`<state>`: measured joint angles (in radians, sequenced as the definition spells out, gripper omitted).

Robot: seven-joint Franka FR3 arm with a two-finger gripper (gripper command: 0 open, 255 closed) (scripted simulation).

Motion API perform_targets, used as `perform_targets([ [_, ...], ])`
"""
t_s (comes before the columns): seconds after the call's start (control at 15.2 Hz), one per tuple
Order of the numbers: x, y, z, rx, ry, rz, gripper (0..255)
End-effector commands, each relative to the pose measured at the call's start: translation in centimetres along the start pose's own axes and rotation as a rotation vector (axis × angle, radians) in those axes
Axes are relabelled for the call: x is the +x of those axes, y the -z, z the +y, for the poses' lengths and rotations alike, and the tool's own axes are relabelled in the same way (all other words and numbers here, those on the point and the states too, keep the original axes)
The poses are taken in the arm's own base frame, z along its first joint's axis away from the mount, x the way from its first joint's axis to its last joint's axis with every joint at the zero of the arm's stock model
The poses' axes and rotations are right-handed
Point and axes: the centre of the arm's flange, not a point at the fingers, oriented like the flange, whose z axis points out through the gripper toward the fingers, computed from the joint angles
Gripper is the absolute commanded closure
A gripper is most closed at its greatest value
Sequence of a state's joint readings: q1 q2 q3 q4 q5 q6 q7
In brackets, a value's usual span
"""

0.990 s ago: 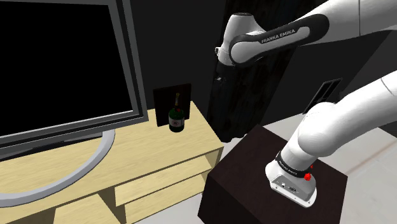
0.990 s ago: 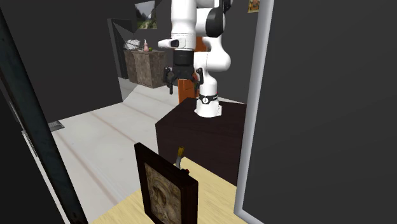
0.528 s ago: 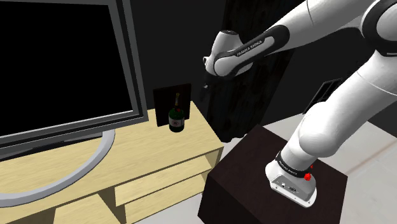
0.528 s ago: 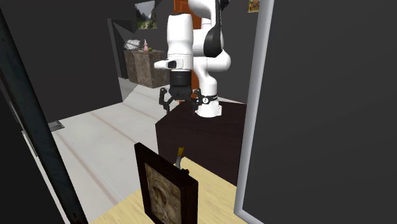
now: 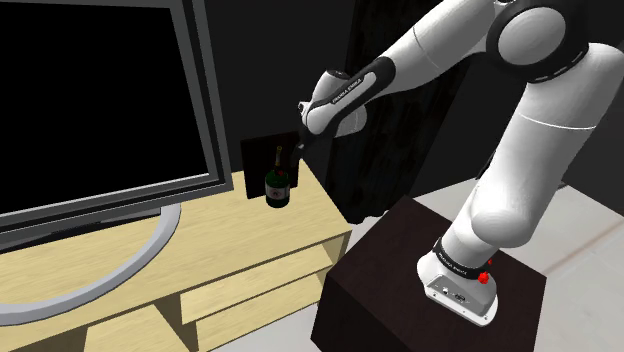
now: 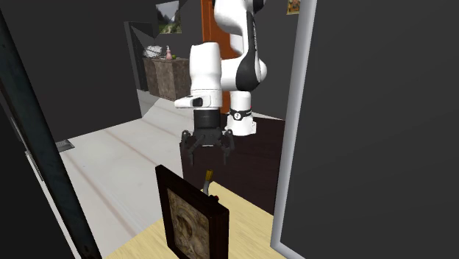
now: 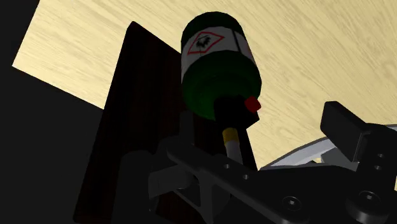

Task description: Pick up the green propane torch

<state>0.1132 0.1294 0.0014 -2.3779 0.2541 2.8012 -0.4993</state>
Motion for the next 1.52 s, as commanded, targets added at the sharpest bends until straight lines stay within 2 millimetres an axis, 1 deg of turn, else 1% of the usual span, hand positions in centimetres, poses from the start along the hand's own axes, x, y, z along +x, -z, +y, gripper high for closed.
perform_targets([
  [0.0,1.4,-2.3,0.0,0.007,0.016,0.030,0],
  [0.2,3.4,-5.2,0.0,0.019,0.041,0.072,0],
  [0.26,4.0,-5.9,0.0,0.022,0.047,0.082,0],
  [0.73,2.8,-9.4,0.0,0.022,0.047,0.082,0],
  [0.86,2.7,-9.7,0.0,0.022,0.047,0.082,0],
  [0.92,2.8,-9.7,0.1,0.022,0.047,0.082,255],
  [1.45,2.8,-9.7,0.1,0.022,0.047,0.082,255],
])
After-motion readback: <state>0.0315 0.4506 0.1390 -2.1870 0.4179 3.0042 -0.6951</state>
